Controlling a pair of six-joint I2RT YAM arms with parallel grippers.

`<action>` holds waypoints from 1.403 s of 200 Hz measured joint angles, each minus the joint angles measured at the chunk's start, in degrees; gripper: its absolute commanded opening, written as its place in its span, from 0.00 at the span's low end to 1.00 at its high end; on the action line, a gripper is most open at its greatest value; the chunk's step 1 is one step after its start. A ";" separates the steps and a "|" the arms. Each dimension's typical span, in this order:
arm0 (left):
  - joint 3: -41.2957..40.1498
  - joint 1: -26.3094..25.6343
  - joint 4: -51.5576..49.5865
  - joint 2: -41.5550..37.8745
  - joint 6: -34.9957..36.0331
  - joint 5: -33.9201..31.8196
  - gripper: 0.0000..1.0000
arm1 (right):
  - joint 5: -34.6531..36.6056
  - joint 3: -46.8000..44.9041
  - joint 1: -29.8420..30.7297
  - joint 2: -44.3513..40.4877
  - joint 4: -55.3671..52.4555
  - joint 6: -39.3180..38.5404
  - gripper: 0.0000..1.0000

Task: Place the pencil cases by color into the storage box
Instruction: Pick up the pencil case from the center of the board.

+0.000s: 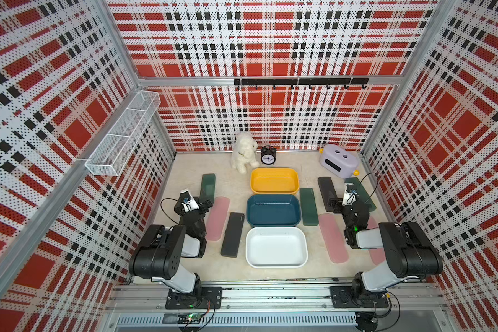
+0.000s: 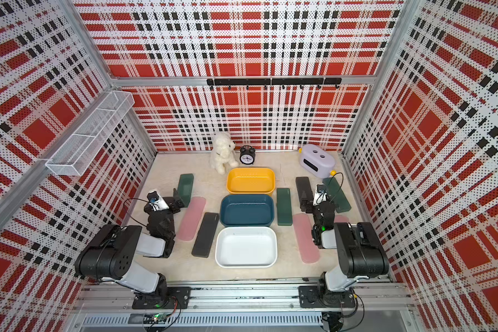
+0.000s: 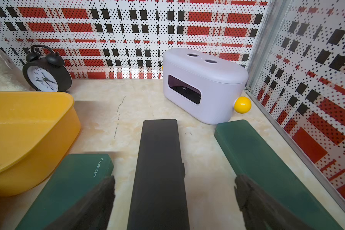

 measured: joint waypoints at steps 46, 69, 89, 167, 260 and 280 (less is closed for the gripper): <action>0.00 0.00 0.00 0.00 0.02 0.00 0.99 | 0.00 0.00 0.00 0.00 0.00 0.00 1.00; 0.00 0.00 0.00 0.00 0.02 0.00 0.99 | 0.00 0.00 0.00 0.00 0.00 -0.02 1.00; 0.00 0.00 0.00 0.00 0.02 0.00 0.99 | 0.00 0.00 0.00 0.00 0.00 0.00 1.00; 0.00 0.00 0.00 0.00 0.02 0.00 0.99 | 0.00 0.00 0.00 0.00 0.00 0.00 1.00; 3.34 -0.26 -12.74 -11.06 -2.29 -8.07 0.79 | 5.81 25.00 0.00 -8.17 -37.24 -3.41 1.00; 6.91 -0.72 -19.43 -17.22 -4.68 -11.76 0.77 | 8.24 35.89 -0.15 -8.31 -51.58 -6.36 1.00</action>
